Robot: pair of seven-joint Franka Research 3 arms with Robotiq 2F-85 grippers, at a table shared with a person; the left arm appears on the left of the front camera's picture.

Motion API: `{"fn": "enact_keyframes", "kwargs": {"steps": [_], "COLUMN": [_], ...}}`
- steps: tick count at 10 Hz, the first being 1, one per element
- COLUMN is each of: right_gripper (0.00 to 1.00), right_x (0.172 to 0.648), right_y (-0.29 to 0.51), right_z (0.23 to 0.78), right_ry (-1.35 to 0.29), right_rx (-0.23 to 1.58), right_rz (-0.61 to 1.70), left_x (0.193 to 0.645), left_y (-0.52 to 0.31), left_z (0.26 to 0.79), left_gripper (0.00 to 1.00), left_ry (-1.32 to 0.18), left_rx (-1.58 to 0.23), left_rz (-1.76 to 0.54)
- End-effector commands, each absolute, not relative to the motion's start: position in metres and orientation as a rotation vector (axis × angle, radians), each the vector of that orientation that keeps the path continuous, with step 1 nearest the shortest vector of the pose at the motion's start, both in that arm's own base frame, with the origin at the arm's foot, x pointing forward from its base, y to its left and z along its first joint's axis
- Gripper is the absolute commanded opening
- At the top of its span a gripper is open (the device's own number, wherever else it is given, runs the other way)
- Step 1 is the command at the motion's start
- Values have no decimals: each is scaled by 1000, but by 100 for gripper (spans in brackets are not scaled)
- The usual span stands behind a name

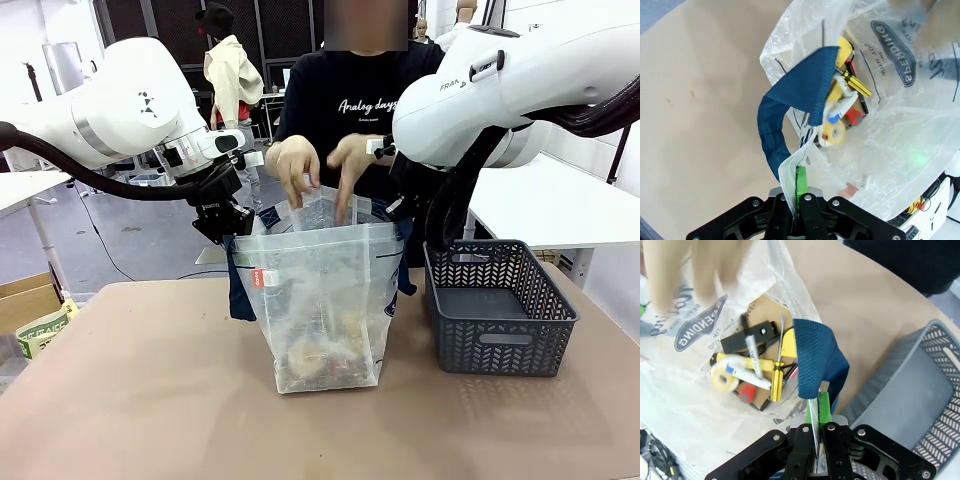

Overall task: Transfer purchased items from the store into the shopping bag.
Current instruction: Move the Reusable shopping bag to the right side of the table.

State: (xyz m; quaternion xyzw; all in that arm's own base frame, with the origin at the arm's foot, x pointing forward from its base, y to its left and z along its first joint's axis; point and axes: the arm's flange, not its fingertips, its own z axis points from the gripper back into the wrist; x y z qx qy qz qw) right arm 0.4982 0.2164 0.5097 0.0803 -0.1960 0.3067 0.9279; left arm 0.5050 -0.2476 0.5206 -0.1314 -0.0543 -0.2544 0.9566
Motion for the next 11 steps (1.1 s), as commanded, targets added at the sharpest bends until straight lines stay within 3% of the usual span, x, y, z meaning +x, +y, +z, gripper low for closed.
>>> {"fn": "enact_keyframes", "kwargs": {"steps": [1, 11], "right_gripper": [0, 0], "right_x": [498, 498], "right_y": [215, 215], "right_z": [511, 511], "right_ry": [-406, -406], "right_rx": [164, 164], "right_rz": [625, 625], "left_x": [505, 505], "left_y": [-246, -246], "left_z": [523, 523], "left_gripper": [0, 0], "left_ry": [-115, -115], "left_rx": [-267, -267], "left_rz": [-513, -513]}}
